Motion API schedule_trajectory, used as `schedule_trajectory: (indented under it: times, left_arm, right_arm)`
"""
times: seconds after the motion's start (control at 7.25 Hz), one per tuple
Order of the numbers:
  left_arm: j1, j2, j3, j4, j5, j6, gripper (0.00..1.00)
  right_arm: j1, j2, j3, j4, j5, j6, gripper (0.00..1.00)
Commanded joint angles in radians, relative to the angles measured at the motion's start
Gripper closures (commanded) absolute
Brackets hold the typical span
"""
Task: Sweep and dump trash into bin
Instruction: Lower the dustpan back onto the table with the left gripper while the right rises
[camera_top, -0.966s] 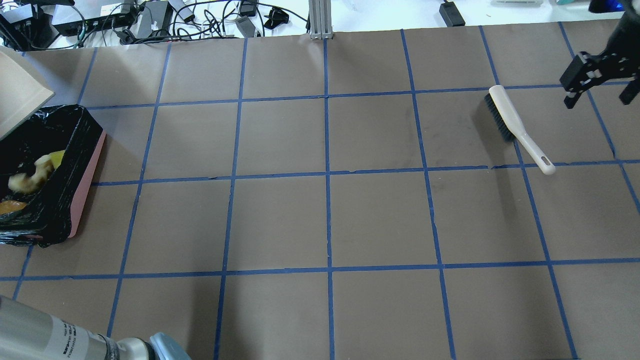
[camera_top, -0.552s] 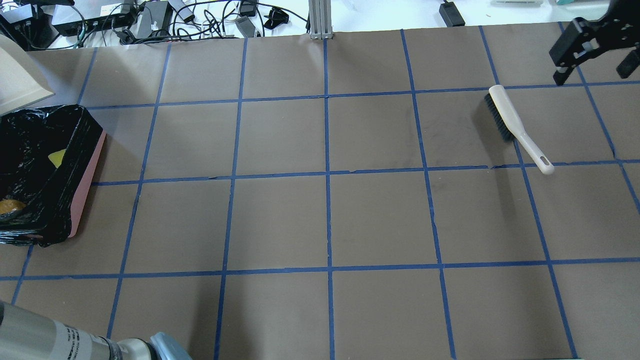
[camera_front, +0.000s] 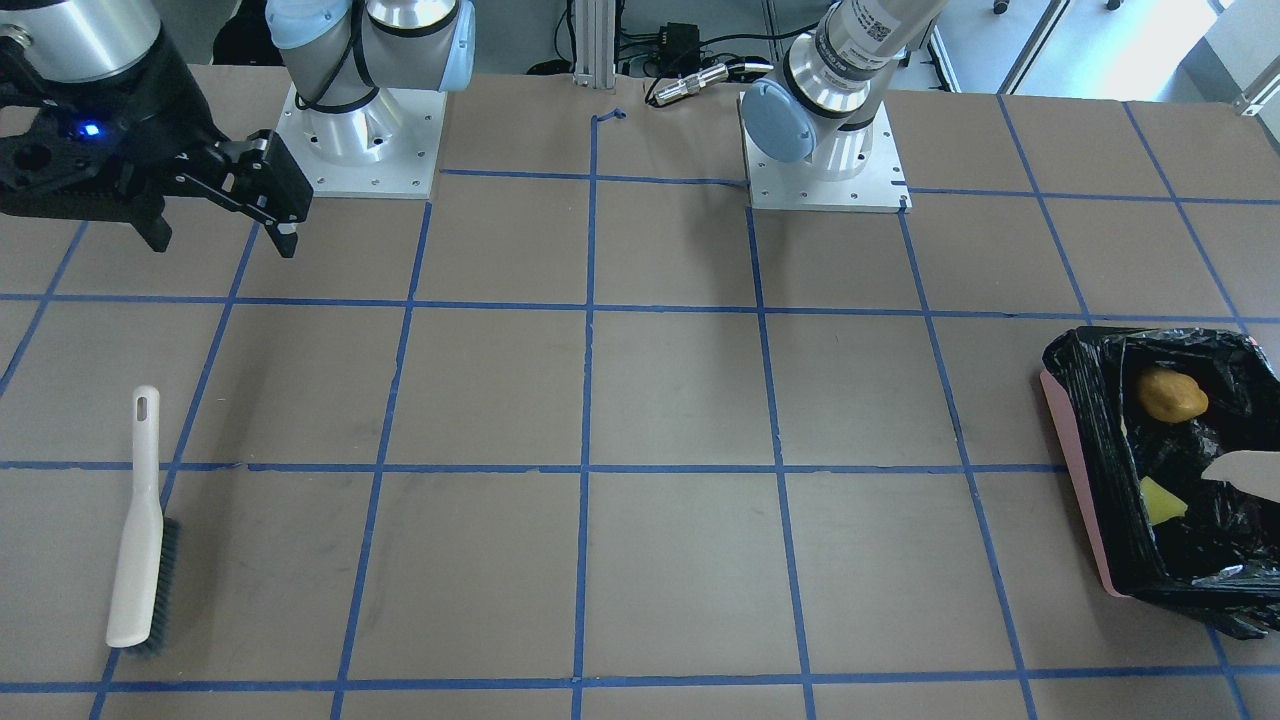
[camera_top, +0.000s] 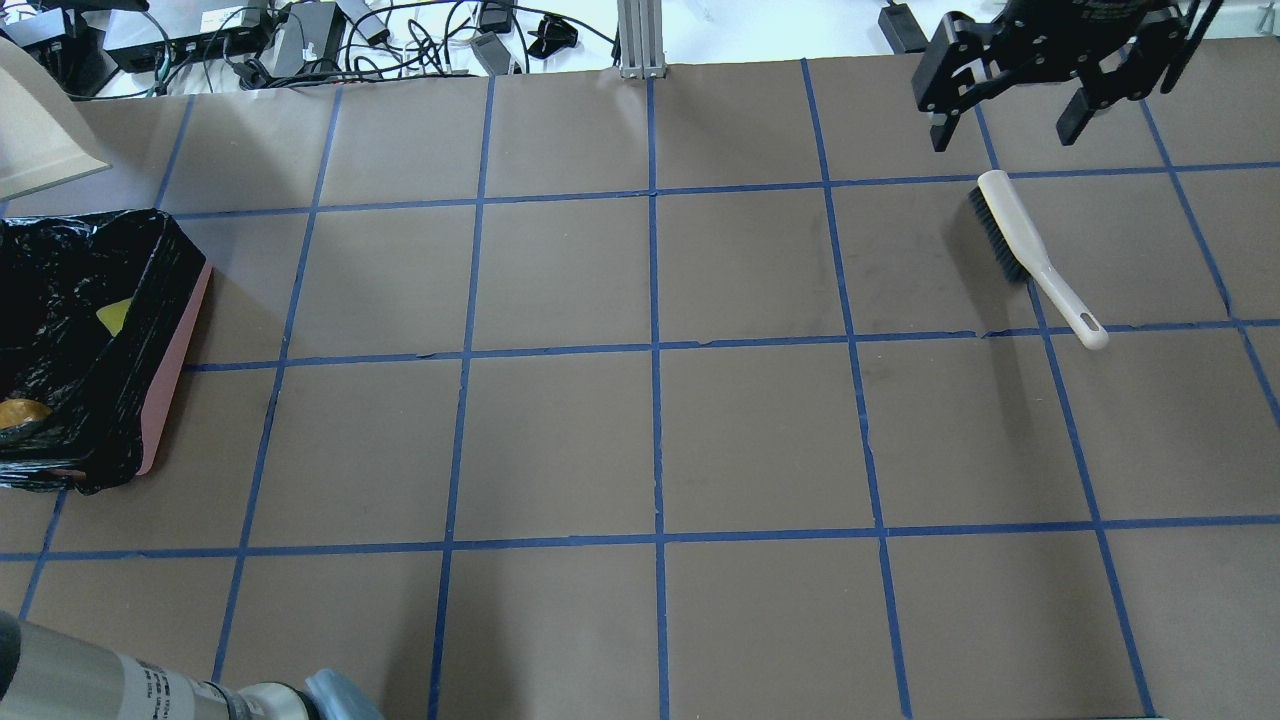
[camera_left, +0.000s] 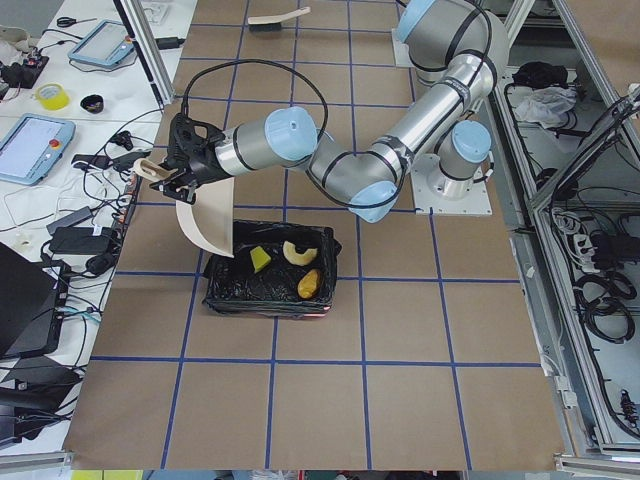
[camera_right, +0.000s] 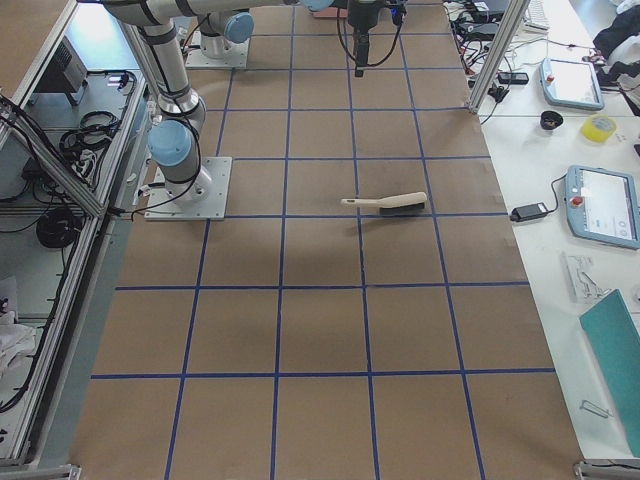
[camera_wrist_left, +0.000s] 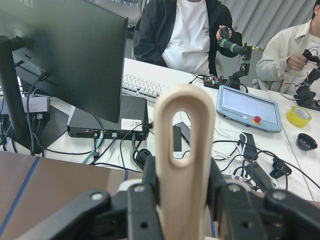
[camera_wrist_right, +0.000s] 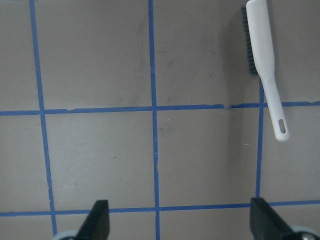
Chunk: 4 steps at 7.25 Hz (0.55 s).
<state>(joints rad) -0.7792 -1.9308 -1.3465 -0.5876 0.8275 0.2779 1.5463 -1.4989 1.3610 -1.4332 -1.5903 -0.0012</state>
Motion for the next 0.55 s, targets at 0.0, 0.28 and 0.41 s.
schedule_trajectory:
  times: [0.0, 0.28, 0.41]
  left_arm:
    - [-0.096, 0.041, 0.0, -0.007, 0.142, -0.032, 0.98]
    - [-0.233, 0.035, -0.019, -0.006, 0.418, -0.318, 0.98]
    - [-0.288, 0.036, -0.04, -0.006, 0.531, -0.459, 0.98]
  right_arm:
    - [0.014, -0.039, 0.07, -0.031, 0.006, 0.013, 0.01]
    - [0.014, -0.037, 0.07, -0.11, 0.003, 0.017, 0.0]
    - [0.014, -0.035, 0.067, -0.112, 0.006, 0.02, 0.0]
